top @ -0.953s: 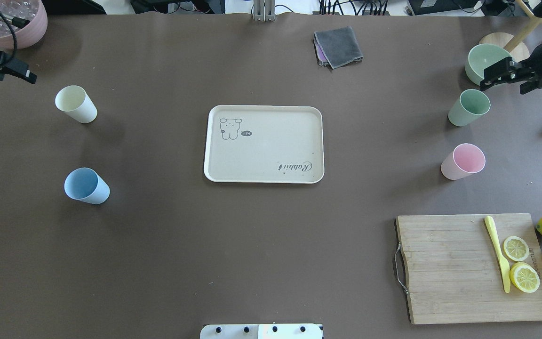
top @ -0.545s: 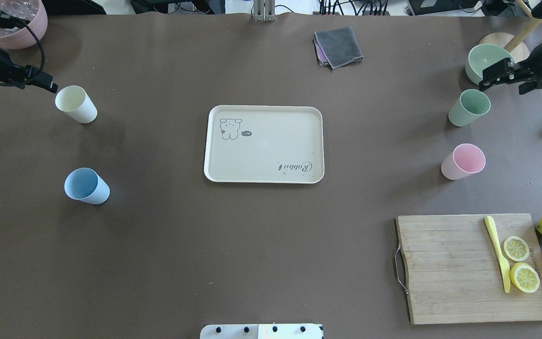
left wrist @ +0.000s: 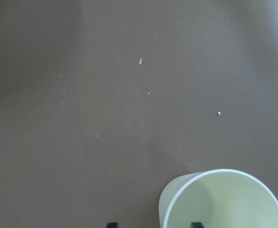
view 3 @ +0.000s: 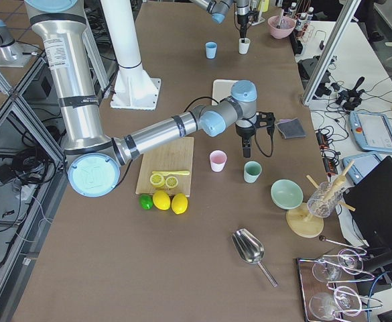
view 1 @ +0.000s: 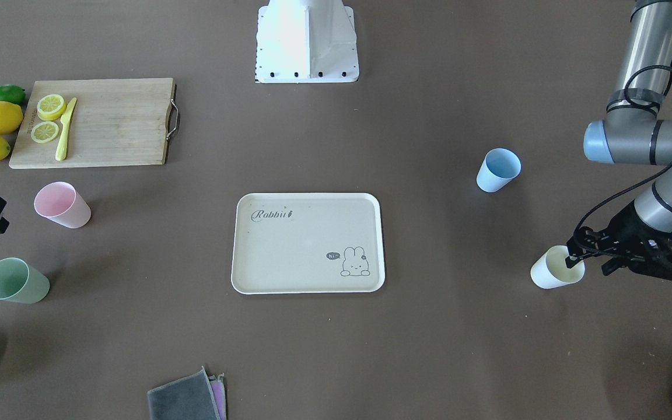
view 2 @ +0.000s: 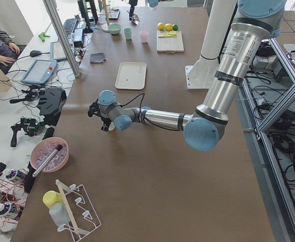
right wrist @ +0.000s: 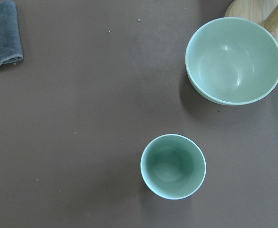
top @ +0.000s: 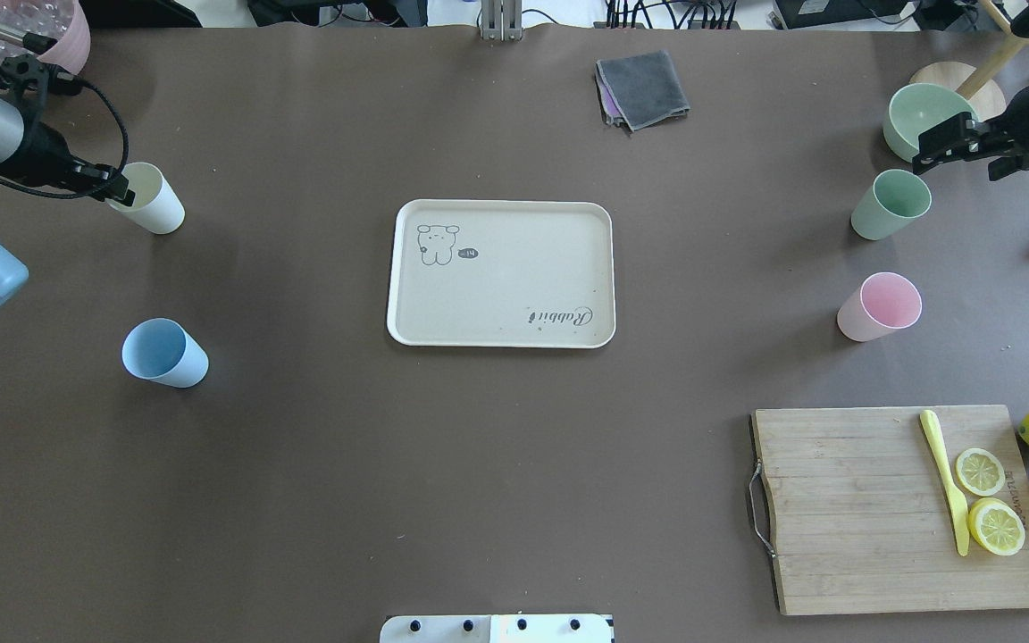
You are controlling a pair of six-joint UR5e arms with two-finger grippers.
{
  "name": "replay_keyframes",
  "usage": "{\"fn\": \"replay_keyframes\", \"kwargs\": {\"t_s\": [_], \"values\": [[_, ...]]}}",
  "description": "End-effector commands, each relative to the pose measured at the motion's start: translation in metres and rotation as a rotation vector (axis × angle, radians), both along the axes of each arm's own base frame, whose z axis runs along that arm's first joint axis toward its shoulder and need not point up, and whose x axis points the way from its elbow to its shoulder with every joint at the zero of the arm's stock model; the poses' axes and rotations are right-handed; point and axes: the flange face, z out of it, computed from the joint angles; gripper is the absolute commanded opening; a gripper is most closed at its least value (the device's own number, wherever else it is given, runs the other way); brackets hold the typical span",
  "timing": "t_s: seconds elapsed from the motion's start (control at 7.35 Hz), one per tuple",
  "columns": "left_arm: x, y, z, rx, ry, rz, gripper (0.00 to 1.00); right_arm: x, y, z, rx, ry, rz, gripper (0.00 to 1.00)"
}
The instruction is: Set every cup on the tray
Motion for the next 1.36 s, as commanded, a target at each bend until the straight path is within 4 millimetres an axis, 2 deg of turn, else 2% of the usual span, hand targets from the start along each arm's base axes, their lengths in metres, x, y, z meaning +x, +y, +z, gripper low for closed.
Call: {"fn": "replay_keyframes", "kwargs": {"t_s": [0.0, 0.14, 0.27, 0.41, 0.68, 0.82, 0.95, 1.09, 1.23], "values": [[0.007, 0.001, -0.005, 0.014, -0.002, 0.004, 0.0, 0.0, 0.0, 0.001, -0.002, 0.002, 0.001, 1.0], [0.014, -0.01, -0.031, 0.013, 0.024, -0.021, 0.0, 0.0, 0.0, 0.001, -0.002, 0.002, 0.001, 1.0], [0.022, -0.02, -0.071, -0.026, 0.075, -0.073, 0.0, 0.0, 0.001, 0.001, -0.002, 0.0, 0.002, 1.0], [0.04, -0.017, -0.111, -0.06, 0.117, -0.094, 0.0, 0.001, 0.001, 0.001, -0.002, 0.0, 0.002, 1.0], [0.131, 0.011, -0.208, -0.146, 0.182, -0.095, 0.0, 0.001, 0.002, 0.003, -0.006, 0.003, 0.002, 1.0], [0.196, 0.035, -0.247, -0.146, 0.171, -0.104, 0.0, 0.001, 0.002, 0.004, -0.007, 0.004, 0.002, 1.0], [0.232, 0.042, -0.286, -0.151, 0.13, -0.128, 0.0, 0.001, 0.002, 0.006, -0.01, 0.005, 0.002, 1.0], [0.251, 0.04, -0.3, -0.167, 0.097, -0.123, 0.0, 0.002, 0.004, 0.008, -0.014, 0.007, 0.002, 1.0], [0.261, 0.035, -0.292, -0.164, 0.074, -0.136, 0.0, 0.002, 0.005, 0.01, -0.018, 0.007, 0.002, 1.0]]}}
